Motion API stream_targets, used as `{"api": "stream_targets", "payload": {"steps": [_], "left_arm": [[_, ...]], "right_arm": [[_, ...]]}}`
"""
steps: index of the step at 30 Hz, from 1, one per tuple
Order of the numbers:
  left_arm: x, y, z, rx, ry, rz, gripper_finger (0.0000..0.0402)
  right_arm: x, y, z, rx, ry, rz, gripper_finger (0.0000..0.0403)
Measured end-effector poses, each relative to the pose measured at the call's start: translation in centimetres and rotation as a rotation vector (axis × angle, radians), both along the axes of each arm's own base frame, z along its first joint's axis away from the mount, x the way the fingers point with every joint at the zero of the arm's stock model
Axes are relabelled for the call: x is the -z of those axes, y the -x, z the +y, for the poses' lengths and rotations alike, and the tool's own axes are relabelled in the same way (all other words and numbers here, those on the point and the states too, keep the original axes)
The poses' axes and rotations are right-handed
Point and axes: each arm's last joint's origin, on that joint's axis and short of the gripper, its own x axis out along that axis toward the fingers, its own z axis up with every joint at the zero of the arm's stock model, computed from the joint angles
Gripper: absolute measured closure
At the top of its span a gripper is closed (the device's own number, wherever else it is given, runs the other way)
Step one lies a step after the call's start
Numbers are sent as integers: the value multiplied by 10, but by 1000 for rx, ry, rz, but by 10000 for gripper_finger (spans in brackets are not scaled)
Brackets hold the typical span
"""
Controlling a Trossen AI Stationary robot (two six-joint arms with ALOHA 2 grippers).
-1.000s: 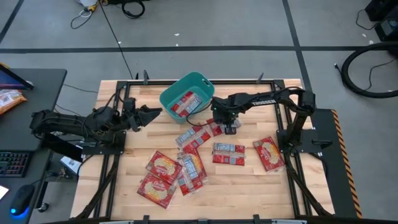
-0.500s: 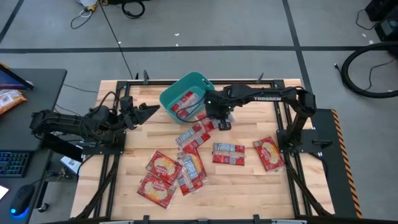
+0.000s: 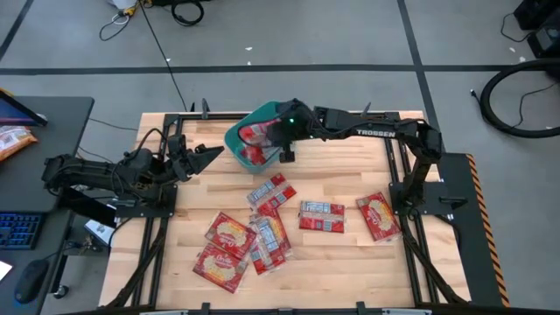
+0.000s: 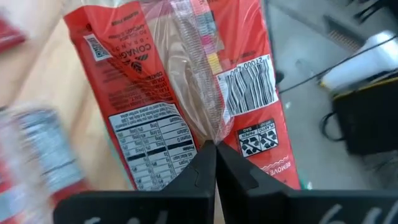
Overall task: Sort popcorn bags into baskets
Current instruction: Put the red popcorn bag into the blue bin
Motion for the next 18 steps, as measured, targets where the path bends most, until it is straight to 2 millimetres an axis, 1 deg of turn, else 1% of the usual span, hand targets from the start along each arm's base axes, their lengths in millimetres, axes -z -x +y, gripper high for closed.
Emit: {"api": "stream_targets", "payload": {"steps": [3, 8, 11, 14, 16, 18], "left_arm": [[0, 0, 0, -3, -5, 5, 203], [0, 1, 1, -48, -8, 3, 203], [0, 1, 2, -79, -18, 9, 203], [-1, 1, 2, -91, -26, 9, 203], [-1, 1, 2, -96, -27, 6, 203], [-1, 1, 2, -96, -27, 5, 203]], "right_arm": [[11, -7, -14, 0, 46, -27, 392], [36, -16, -35, 16, 63, -3, 391], [51, -22, -44, 32, 69, 23, 391], [71, -27, -50, 43, 58, 60, 390], [83, -29, -54, 65, 52, 98, 384], [86, -28, -55, 103, 52, 117, 371]]}}
